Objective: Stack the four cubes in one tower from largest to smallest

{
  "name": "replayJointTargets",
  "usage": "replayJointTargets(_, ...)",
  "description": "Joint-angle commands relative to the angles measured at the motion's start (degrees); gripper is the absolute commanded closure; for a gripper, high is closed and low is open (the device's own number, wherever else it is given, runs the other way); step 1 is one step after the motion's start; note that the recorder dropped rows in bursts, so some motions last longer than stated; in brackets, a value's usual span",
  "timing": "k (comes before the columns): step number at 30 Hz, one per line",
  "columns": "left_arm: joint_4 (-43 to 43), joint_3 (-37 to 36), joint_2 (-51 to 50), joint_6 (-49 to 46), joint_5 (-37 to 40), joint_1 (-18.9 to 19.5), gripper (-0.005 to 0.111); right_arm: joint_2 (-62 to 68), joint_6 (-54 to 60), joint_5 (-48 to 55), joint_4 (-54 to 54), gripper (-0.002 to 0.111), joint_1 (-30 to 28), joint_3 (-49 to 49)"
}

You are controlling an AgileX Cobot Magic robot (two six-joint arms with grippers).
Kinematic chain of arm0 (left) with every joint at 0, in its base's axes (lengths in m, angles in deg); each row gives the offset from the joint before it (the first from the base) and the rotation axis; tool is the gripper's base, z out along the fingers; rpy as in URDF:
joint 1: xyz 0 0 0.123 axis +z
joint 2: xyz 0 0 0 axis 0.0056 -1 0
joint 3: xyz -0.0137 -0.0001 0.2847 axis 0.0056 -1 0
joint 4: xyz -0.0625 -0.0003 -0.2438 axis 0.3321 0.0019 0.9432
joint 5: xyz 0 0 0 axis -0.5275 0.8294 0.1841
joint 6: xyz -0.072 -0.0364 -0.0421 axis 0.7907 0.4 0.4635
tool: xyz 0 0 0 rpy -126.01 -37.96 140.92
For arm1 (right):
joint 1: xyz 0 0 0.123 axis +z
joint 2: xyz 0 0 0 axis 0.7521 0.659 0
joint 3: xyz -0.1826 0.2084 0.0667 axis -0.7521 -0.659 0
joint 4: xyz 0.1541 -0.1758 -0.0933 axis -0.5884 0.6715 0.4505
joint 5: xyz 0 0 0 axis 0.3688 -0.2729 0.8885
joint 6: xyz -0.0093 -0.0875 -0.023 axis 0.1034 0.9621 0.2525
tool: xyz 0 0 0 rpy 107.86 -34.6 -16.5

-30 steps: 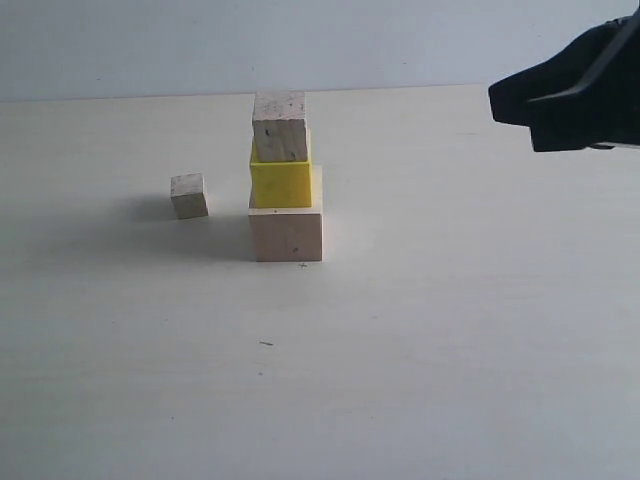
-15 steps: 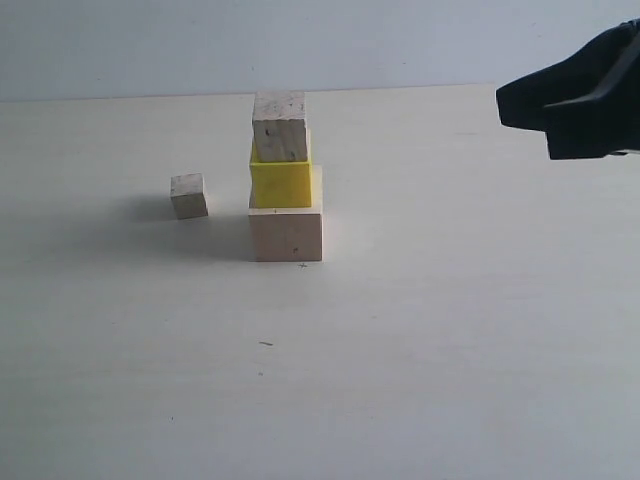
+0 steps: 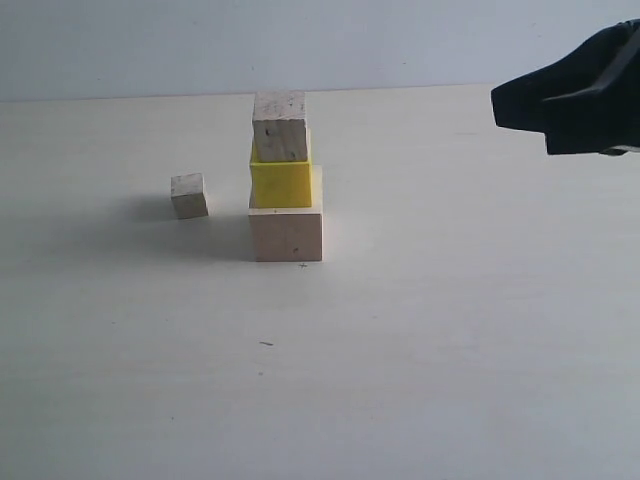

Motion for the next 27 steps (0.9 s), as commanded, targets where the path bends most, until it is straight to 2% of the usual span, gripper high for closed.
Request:
replayJointTargets(1,7.7,7.6,-11.1,-1.7,17.2,-0.4,0.107,-0.3,0.3,-0.2,-0.4,0.108,-0.4,-0.1)
replayJointTargets(4,15.7,10.0,-16.9,-1.7,25.7,-0.4,0.107,-0.3,0.3,0.6,-0.4,0.108,-0.4,-0.1)
replayJointTargets(6,20.2,10.3,-20.2,-1.7,28.1,-0.4,0.107,-0.3,0.3,1.3,-0.4,0.108,-0.4,-0.1)
replayJointTargets(11,27.1,10.4,-25.0,-1.7,26.8,-0.4,0.107,-0.3,0.3,2.3,-0.4,0.108,-0.4,-0.1)
replayJointTargets(16,28.1,10.4,-27.2,-1.6,21.6,-0.4,0.107,-0.3,0.3,2.9,-0.4,0.108,-0.4,-0.1)
replayJointTargets(23,34.3,10.5,-28.7,-1.5,17.1,-0.4,0.107,-0.3,0.3,3.0,-1.6,0.108,-0.4,-0.1)
replayJointTargets(27,34.0,10.5,-32.0,-2.5,19.0,-0.4,0.106,-0.3,0.3,3.0,-2.0,0.108,-0.4,-0.1)
